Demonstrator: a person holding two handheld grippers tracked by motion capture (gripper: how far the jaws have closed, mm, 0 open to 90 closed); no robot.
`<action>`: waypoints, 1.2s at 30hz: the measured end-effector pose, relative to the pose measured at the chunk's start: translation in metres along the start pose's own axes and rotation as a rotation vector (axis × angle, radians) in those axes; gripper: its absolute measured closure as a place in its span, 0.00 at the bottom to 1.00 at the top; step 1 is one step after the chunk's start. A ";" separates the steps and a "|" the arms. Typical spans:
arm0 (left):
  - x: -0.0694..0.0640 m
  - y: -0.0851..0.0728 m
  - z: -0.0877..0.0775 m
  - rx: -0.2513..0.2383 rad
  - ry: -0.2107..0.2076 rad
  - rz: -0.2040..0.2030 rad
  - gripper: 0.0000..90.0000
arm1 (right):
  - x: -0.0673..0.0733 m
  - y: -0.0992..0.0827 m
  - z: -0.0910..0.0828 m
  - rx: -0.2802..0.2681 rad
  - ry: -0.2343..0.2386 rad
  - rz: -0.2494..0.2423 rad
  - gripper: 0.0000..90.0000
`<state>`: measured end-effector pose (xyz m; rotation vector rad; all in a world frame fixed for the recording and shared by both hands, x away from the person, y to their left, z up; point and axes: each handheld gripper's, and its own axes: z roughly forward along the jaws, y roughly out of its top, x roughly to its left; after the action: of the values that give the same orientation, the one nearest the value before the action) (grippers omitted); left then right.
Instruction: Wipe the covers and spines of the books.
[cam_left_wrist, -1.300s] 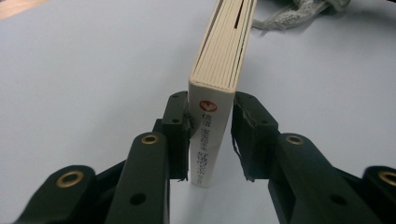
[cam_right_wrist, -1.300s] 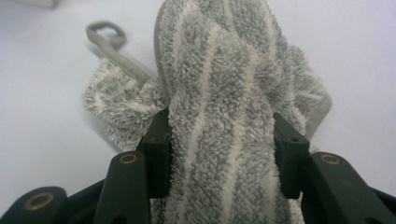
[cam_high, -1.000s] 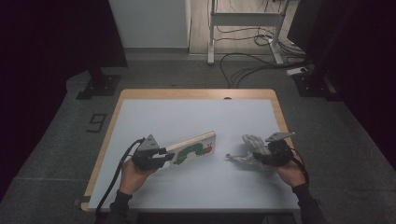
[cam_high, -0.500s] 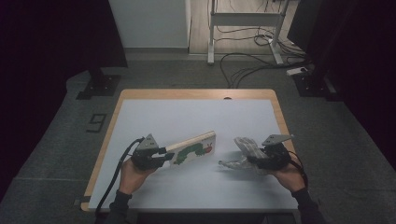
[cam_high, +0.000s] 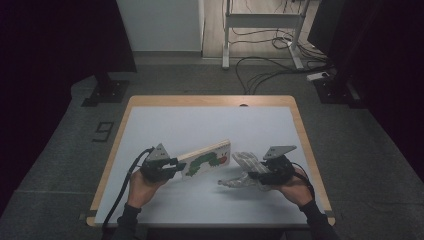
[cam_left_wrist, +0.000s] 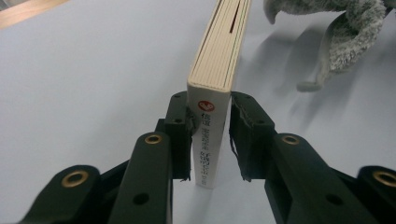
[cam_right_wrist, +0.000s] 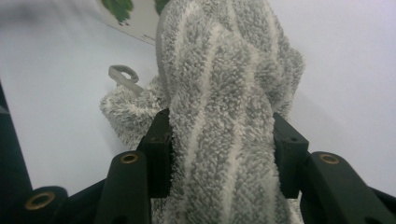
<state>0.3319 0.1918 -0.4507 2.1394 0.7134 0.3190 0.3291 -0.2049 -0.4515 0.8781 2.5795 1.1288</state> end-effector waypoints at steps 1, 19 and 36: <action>0.000 0.000 0.000 0.000 0.000 0.000 0.78 | 0.002 0.002 0.002 0.001 0.003 -0.005 0.56; 0.001 0.000 0.000 -0.002 -0.003 0.004 0.78 | 0.038 0.042 0.061 0.026 0.121 -0.112 0.56; 0.001 0.000 0.000 0.001 0.004 0.005 0.78 | 0.071 0.057 0.110 0.040 0.187 -0.193 0.56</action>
<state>0.3329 0.1923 -0.4511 2.1421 0.7102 0.3254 0.3407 -0.0659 -0.4823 0.5389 2.7731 1.1559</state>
